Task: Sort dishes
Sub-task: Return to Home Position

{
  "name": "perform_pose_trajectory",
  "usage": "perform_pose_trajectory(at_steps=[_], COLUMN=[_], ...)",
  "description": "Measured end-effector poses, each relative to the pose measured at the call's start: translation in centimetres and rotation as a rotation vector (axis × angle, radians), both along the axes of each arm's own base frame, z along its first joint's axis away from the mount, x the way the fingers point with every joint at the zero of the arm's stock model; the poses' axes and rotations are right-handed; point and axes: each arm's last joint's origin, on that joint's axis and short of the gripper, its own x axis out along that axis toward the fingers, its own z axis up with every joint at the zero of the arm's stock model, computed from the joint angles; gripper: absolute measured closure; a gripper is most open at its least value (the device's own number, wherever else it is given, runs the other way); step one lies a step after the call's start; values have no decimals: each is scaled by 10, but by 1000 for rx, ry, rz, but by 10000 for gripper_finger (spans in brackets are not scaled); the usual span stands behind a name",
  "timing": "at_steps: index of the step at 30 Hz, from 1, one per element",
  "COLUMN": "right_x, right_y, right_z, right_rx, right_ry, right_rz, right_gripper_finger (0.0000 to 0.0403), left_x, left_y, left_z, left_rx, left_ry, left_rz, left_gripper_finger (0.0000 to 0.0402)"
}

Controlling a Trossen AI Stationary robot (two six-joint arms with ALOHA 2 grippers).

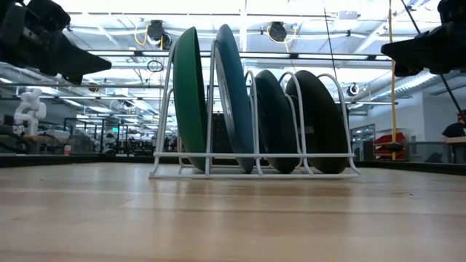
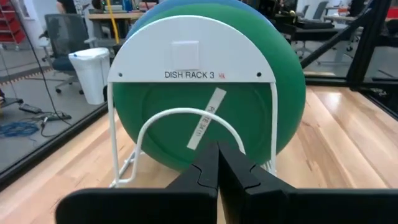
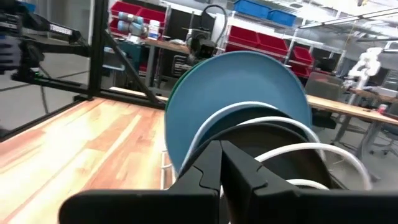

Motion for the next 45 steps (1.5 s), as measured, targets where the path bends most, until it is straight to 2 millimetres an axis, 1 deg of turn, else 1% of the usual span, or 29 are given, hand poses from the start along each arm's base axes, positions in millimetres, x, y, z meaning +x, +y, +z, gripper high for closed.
perform_pose_trajectory(at_steps=[4, 9, 13, 16, 19, 22, 27, 32, 35, 37, 41, 45], right_x=[0, 0, 0, 0, 0, 0, 0, 0, 0, 0, 0, 0], right_y=[2, 1, 0, 0, 0, 0, 0, 0, 0, 0, 0, 0], right_z=[0, 0, 0, 0, 1, 2, 1, 1, 1, 1, 1, 1], right_rx=[3, 9, 63, 70, 71, 81, 78, 78, 78, 77, 77, 77], right_ry=[3, 3, 1, 0, -16, -20, -15, -15, -15, -14, -14, -14], right_rz=[55, 19, 16, 18, 16, 19, 19, 20, 20, 21, 21, 20], right_gripper_finger=[403, 403, 403, 403, 403, 403, 403, 403, 403, 403, 403, 403], left_x=[0, -1, -1, -2, -2, -2, -2, -3, -2, -1, 1, 1], left_y=[-1, -1, 2, 4, 5, 5, 5, 5, 5, 4, -1, -5], left_z=[-2, -6, -7, -7, -7, -7, -7, -12, -9, -4, 6, 11], left_rx=[-1, -1, -43, -54, -118, -155, -148, -125, -142, -115, -31, 9], left_ry=[17, 56, 61, 51, 28, 18, 22, 81, 44, 3, -62, -103], left_rz=[-22, -29, 53, 130, 175, 181, 179, 184, 182, 144, -35, -165], left_gripper_finger=[400, 400, 392, 379, 372, 370, 368, 368, 368, 368, 367, 367])
